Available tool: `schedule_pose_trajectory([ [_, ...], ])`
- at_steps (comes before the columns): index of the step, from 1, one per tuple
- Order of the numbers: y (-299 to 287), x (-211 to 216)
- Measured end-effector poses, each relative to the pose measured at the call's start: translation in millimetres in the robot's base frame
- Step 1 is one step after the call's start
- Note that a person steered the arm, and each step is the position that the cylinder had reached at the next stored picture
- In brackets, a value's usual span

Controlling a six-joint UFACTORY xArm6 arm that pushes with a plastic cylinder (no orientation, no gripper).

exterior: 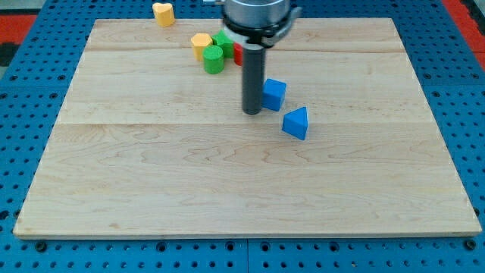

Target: Move the blue cube to the top right of the blue triangle

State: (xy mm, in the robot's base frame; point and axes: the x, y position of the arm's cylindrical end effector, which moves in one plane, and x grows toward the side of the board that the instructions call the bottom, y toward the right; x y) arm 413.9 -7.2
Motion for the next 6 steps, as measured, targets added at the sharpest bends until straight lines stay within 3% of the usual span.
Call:
schedule_pose_trajectory([
  [1, -52, -2],
  [2, -59, -23],
  [6, 82, -30],
])
